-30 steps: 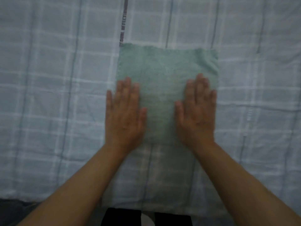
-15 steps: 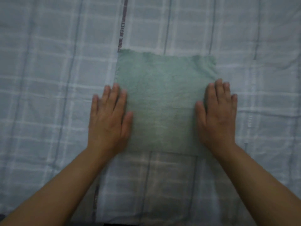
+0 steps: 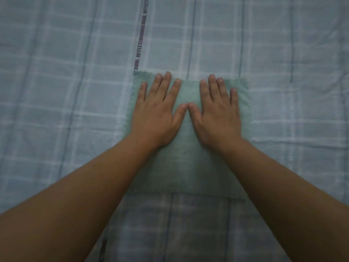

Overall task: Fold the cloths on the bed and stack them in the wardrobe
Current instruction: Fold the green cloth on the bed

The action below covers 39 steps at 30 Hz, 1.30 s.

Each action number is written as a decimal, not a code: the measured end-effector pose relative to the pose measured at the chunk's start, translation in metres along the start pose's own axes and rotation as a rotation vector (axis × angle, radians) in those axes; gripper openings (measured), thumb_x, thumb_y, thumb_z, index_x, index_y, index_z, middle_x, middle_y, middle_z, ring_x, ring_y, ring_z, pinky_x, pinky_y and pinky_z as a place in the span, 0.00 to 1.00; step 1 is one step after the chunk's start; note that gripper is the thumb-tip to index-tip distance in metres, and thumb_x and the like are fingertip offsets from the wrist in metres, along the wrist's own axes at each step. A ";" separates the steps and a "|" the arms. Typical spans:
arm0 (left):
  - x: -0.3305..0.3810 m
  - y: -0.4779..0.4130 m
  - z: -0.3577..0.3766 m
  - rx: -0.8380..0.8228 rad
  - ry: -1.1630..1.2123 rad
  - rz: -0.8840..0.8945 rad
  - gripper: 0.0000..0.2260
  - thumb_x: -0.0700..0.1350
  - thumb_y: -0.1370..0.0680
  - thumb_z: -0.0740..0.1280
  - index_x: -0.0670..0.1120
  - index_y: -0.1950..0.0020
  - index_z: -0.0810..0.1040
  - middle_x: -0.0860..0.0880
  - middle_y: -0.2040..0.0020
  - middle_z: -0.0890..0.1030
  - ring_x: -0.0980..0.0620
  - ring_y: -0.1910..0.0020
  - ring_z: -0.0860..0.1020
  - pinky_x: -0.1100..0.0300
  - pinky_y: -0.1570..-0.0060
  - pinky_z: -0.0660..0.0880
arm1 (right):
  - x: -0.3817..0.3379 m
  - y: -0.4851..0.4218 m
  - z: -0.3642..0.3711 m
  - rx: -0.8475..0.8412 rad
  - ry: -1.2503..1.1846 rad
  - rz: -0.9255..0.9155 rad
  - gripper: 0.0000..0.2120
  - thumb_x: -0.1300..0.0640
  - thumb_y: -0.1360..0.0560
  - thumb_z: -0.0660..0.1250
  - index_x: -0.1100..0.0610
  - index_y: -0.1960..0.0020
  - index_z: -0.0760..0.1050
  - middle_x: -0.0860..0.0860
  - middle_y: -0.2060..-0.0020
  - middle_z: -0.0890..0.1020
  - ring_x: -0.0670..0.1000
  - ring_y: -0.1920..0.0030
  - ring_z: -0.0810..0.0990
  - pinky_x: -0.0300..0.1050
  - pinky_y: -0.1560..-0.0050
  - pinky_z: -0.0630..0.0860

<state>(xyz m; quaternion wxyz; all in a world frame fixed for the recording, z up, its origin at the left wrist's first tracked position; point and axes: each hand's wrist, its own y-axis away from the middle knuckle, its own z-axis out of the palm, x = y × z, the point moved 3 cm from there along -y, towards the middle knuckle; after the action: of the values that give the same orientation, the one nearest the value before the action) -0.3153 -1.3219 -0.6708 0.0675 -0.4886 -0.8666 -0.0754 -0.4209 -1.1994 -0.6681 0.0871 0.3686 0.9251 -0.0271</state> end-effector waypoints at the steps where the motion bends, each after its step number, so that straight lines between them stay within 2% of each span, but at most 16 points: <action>1: -0.003 0.000 -0.002 -0.007 -0.004 -0.015 0.32 0.64 0.17 0.49 0.51 0.16 0.55 0.48 0.15 0.54 0.48 0.16 0.51 0.41 0.18 0.46 | 0.006 -0.001 -0.002 -0.021 0.011 0.031 0.35 0.39 0.19 0.50 0.57 0.18 0.57 0.55 0.18 0.57 0.54 0.18 0.52 0.61 0.20 0.46; 5: -0.032 -0.004 -0.011 -0.069 -0.026 -0.071 0.32 0.66 0.17 0.47 0.54 0.15 0.50 0.51 0.14 0.50 0.49 0.16 0.48 0.40 0.19 0.44 | 0.038 -0.003 -0.012 -0.121 0.038 0.127 0.35 0.36 0.18 0.47 0.54 0.17 0.50 0.50 0.17 0.50 0.51 0.18 0.46 0.61 0.20 0.41; 12: -0.079 -0.011 -0.025 -0.126 -0.061 -0.077 0.32 0.65 0.17 0.45 0.54 0.15 0.49 0.52 0.14 0.49 0.49 0.16 0.48 0.42 0.18 0.45 | 0.074 -0.009 -0.026 -0.195 0.018 0.187 0.33 0.39 0.17 0.44 0.54 0.17 0.47 0.48 0.17 0.48 0.51 0.18 0.45 0.60 0.20 0.41; 14: -0.078 -0.013 -0.028 -0.121 -0.022 -0.078 0.31 0.63 0.16 0.47 0.52 0.15 0.52 0.51 0.14 0.51 0.48 0.16 0.49 0.41 0.19 0.46 | 0.073 -0.012 -0.028 -0.205 -0.005 0.187 0.32 0.41 0.16 0.46 0.55 0.17 0.50 0.50 0.17 0.51 0.52 0.18 0.47 0.60 0.20 0.42; 16: -0.075 -0.017 -0.034 -0.087 0.039 -0.082 0.28 0.59 0.16 0.54 0.49 0.18 0.60 0.47 0.16 0.58 0.45 0.17 0.55 0.40 0.19 0.49 | 0.072 -0.019 -0.035 -0.151 -0.023 0.175 0.30 0.44 0.17 0.51 0.57 0.21 0.61 0.57 0.20 0.61 0.58 0.20 0.57 0.61 0.22 0.51; 18: -0.073 -0.023 -0.044 -0.025 0.070 -0.060 0.24 0.56 0.18 0.60 0.47 0.24 0.70 0.43 0.22 0.70 0.41 0.22 0.66 0.41 0.23 0.56 | 0.067 -0.029 -0.046 -0.069 -0.004 0.143 0.26 0.46 0.21 0.57 0.60 0.30 0.72 0.64 0.32 0.73 0.65 0.31 0.69 0.59 0.29 0.62; 19: -0.071 -0.028 -0.049 -0.004 0.067 -0.048 0.23 0.55 0.20 0.62 0.47 0.27 0.72 0.42 0.27 0.75 0.39 0.27 0.71 0.43 0.26 0.60 | 0.066 -0.034 -0.050 -0.066 0.010 0.137 0.23 0.48 0.22 0.60 0.60 0.33 0.74 0.65 0.37 0.75 0.66 0.35 0.70 0.58 0.33 0.64; 21: -0.069 -0.037 -0.061 0.006 0.056 -0.050 0.24 0.54 0.21 0.65 0.49 0.26 0.72 0.43 0.33 0.79 0.38 0.31 0.73 0.44 0.30 0.63 | 0.064 -0.043 -0.055 -0.112 0.019 0.114 0.19 0.50 0.22 0.64 0.58 0.34 0.76 0.64 0.40 0.75 0.66 0.36 0.69 0.57 0.36 0.65; 23: -0.069 -0.045 -0.068 0.010 0.034 -0.072 0.22 0.53 0.20 0.66 0.51 0.26 0.73 0.45 0.35 0.81 0.38 0.32 0.73 0.44 0.32 0.64 | 0.063 -0.047 -0.061 -0.137 0.003 0.086 0.16 0.51 0.22 0.66 0.56 0.37 0.78 0.63 0.40 0.76 0.66 0.36 0.69 0.56 0.37 0.65; 29: -0.076 -0.038 -0.067 -0.016 0.057 -0.132 0.09 0.50 0.18 0.66 0.50 0.40 0.82 0.42 0.42 0.79 0.37 0.37 0.74 0.43 0.38 0.67 | 0.076 -0.038 -0.068 -0.019 -0.087 0.085 0.11 0.53 0.21 0.64 0.57 0.44 0.81 0.60 0.46 0.80 0.66 0.40 0.73 0.57 0.39 0.68; 34: -0.069 -0.016 -0.068 0.098 0.103 -0.185 0.10 0.46 0.16 0.62 0.46 0.39 0.80 0.40 0.39 0.78 0.36 0.38 0.74 0.43 0.39 0.67 | 0.089 -0.019 -0.062 0.067 -0.174 0.077 0.11 0.52 0.22 0.64 0.55 0.46 0.82 0.57 0.49 0.83 0.63 0.45 0.76 0.53 0.43 0.69; 39: -0.066 0.028 -0.073 0.186 0.082 -0.158 0.10 0.44 0.17 0.61 0.45 0.42 0.80 0.39 0.44 0.82 0.35 0.44 0.77 0.43 0.44 0.69 | 0.087 0.022 -0.056 0.120 -0.236 0.045 0.10 0.54 0.24 0.66 0.56 0.48 0.82 0.58 0.53 0.83 0.64 0.48 0.77 0.51 0.48 0.67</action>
<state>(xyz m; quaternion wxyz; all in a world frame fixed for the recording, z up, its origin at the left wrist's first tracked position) -0.2544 -1.3768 -0.6099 0.1418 -0.4069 -0.9022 -0.0199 -0.4754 -1.1177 -0.6286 0.1735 0.3883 0.8966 -0.1236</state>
